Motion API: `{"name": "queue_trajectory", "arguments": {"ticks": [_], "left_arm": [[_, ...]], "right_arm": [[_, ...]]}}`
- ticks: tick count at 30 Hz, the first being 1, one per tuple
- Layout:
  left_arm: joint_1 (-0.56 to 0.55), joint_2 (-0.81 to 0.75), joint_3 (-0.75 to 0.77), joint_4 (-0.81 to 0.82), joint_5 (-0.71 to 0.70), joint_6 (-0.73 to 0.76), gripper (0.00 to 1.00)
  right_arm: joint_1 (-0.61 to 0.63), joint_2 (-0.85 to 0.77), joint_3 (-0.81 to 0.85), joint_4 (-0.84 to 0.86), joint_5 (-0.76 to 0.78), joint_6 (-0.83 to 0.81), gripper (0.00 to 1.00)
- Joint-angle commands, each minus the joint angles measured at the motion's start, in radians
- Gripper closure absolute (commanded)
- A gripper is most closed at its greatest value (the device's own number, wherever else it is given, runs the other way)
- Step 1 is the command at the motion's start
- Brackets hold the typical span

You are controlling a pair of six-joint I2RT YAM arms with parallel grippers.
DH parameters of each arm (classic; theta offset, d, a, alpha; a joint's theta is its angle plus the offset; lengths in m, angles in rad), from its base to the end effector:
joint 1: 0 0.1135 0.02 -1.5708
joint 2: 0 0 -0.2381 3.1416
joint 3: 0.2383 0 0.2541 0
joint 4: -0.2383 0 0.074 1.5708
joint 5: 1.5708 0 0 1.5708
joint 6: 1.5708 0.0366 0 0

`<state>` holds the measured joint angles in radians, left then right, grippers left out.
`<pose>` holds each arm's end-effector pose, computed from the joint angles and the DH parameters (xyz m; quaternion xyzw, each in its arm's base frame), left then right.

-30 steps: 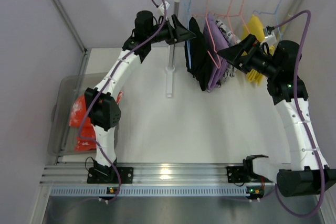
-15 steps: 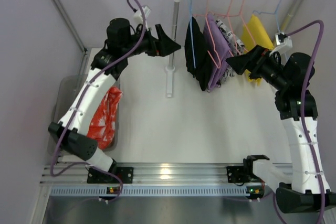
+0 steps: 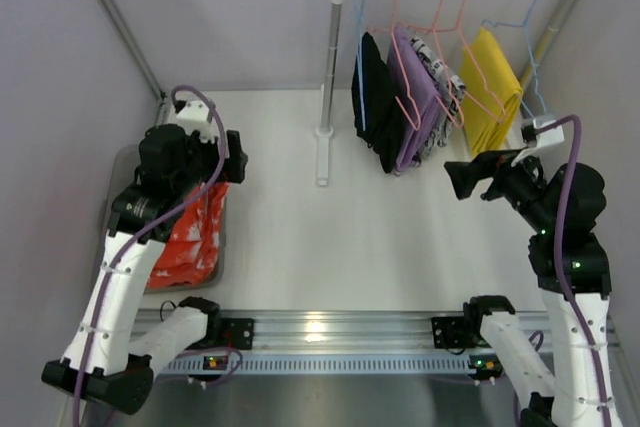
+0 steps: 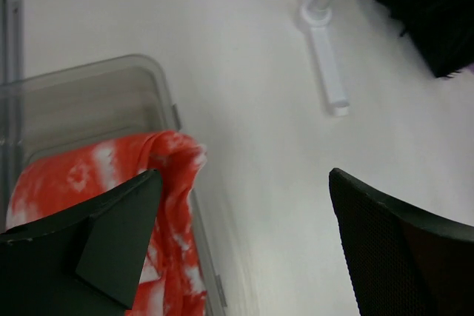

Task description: Remove the trousers from the hanger

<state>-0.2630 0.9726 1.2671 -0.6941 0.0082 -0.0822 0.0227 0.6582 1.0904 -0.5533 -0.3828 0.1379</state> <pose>0.1995 -0.0540 0.3963 0.0775 0.8298 -0.0983 0.5439 0.1375 0.0168 0.4040 -0.0836 0.7410 0.1942 0.6374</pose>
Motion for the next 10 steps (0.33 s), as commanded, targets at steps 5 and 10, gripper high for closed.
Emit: {"name": "queue_trajectory", "arguments": {"ticks": [5,10], "left_arm": [[0.12,-0.121,-0.092,0.028,-0.158,0.001,0.01],[0.125,-0.115,-0.074,0.031,-0.217,-0.005,0.01]], "right_arm": [[-0.013,-0.02,-0.038,-0.045,0.002,-0.083,0.01],[-0.013,-0.011,-0.05,-0.027,-0.025,-0.077,0.01]]}}
